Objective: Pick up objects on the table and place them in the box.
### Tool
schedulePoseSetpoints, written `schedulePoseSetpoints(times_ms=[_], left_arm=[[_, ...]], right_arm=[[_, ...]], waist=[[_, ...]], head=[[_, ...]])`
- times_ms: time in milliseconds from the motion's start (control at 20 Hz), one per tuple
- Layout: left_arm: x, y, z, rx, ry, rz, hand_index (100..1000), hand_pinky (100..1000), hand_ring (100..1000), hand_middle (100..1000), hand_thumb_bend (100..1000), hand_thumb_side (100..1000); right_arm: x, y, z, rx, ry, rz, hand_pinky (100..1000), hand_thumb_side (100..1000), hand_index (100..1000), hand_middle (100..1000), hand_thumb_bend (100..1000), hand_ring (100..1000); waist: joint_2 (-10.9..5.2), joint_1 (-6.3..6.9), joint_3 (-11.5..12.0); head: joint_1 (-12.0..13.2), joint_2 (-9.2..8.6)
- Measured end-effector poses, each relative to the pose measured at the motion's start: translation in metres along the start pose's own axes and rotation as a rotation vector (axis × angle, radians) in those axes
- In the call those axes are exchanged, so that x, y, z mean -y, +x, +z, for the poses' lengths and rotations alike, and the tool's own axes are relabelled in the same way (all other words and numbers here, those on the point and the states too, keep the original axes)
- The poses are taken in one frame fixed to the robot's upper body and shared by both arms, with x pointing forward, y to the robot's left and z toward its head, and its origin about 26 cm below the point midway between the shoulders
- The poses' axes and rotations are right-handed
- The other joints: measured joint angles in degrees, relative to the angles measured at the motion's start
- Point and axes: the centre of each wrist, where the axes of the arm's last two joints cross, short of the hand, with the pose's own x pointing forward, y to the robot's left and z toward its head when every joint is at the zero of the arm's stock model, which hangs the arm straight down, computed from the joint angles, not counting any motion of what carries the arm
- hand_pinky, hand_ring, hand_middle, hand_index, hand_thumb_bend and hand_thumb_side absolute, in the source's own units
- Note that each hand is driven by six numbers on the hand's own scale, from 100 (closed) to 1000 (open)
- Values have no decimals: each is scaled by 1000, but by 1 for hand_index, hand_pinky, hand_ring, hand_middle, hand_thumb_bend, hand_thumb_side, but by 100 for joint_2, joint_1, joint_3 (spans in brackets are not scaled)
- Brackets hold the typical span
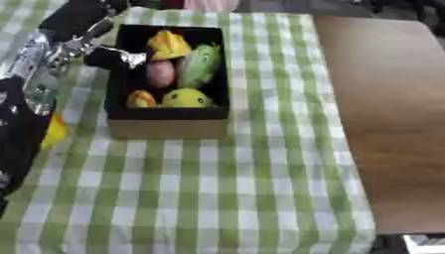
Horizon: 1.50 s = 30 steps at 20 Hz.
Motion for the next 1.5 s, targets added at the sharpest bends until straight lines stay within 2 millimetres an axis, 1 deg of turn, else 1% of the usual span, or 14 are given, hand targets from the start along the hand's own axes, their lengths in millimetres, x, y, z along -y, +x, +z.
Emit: schedulePoseSetpoints(times_ms=[150,200,250,300,350,400,500,600,850,1050,1200,1400,1500], left_arm=[[-10,-9,10,22,0,11,908,906,862,793,361,618],[-12,-10,11,28,-1,17,900,904,856,790,337,616],[-13,-10,13,39,-3,23,900,904,856,790,337,615],[-11,-10,17,49,-7,26,895,897,850,783,390,587],[-9,-12,25,56,-16,23,895,897,850,784,331,622],[-7,-16,34,62,-28,20,888,891,843,778,317,640],[-1,-18,50,85,-51,21,886,889,841,776,316,643],[6,-20,65,100,-74,30,886,889,841,775,314,659],[11,-21,93,130,-135,57,889,892,844,779,317,684],[8,-23,112,137,-190,72,897,893,853,786,345,699],[6,-26,125,140,-251,76,905,894,861,794,371,681],[3,-28,135,155,-327,66,915,896,867,802,384,654],[2,-29,138,160,-352,60,918,897,868,804,378,664]], right_arm=[[1,1,4,-7,-12,5,1000,885,991,607,100,1000],[1,1,5,-8,-15,7,1000,887,991,608,100,1000],[1,1,7,-16,-19,9,1000,887,991,607,100,1000],[1,0,12,-29,-24,11,1000,876,991,607,100,1000],[0,-1,17,-41,-32,13,1000,888,991,607,100,1000],[-2,-1,21,-49,-39,14,1000,888,991,608,100,1000],[-5,-2,26,-56,-46,23,1000,887,991,608,100,1000],[-10,-1,28,-53,-44,35,1000,886,991,609,100,1000],[-17,2,28,-32,-59,47,1000,884,991,609,100,1000],[-20,3,27,-19,-74,49,1000,885,992,609,100,1000],[-22,3,28,-21,-83,46,1000,887,992,608,100,1000],[-23,3,28,-21,-87,49,1000,887,991,608,100,1000],[-23,3,28,-21,-85,54,1000,888,991,608,100,1000]], waist=[[-4,3,34],[-6,6,43],[-17,26,101],[-40,61,214],[-56,95,316],[-58,107,356],[-58,93,389],[-56,92,444],[14,88,459],[66,74,495],[90,73,510],[105,55,510],[106,36,510]], head=[[-55,0],[-70,0],[-101,0],[-147,0],[-196,0],[-240,0],[-315,0],[-370,0],[-453,0],[-477,0],[-483,0],[-488,0],[-479,0]])
